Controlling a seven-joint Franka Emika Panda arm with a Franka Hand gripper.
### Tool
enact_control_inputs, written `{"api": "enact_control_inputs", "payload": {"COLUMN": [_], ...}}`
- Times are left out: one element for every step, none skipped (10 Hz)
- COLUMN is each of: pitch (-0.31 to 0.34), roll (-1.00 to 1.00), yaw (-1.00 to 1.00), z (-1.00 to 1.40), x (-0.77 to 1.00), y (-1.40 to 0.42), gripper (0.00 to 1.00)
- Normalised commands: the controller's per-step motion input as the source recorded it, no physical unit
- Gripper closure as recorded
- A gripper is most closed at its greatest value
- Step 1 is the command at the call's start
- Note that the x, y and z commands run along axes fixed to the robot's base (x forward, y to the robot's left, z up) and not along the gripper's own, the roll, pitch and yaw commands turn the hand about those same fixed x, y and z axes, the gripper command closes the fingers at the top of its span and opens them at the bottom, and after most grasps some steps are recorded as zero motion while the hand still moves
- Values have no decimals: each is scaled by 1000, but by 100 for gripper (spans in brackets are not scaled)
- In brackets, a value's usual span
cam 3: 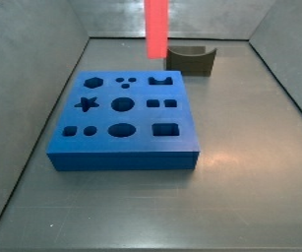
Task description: Insert the rectangle object.
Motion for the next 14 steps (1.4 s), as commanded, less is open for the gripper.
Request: {"api": "enact_control_inputs", "payload": {"pitch": [-19, -33, -10, -11, -10, -9, 0, 0, 0, -13, -17, -14, -14, -14], "roll": [14, 0, 1, 14, 30, 39, 0, 0, 6, 26, 43, 51, 41, 40], "yaw": [-269, -723, -874, -871, -886, -954, -1000, -1000, -1000, -1000, -1000, -983, -997, -1000], "z": [0, -69, -163, -189, -237, -289, -263, -257, -326, -386, -417, -426, -406, -411], "x": [0, 251, 97, 117, 100, 31, 0, 0, 0, 0, 0, 91, 74, 0], "y": [-180, -263, -260, -260, -243, -200, -103, -80, -43, 0, 0, 0, 0, 0], "gripper": [100, 100, 100, 100, 100, 100, 100, 100, 100, 100, 100, 100, 100, 100]}}
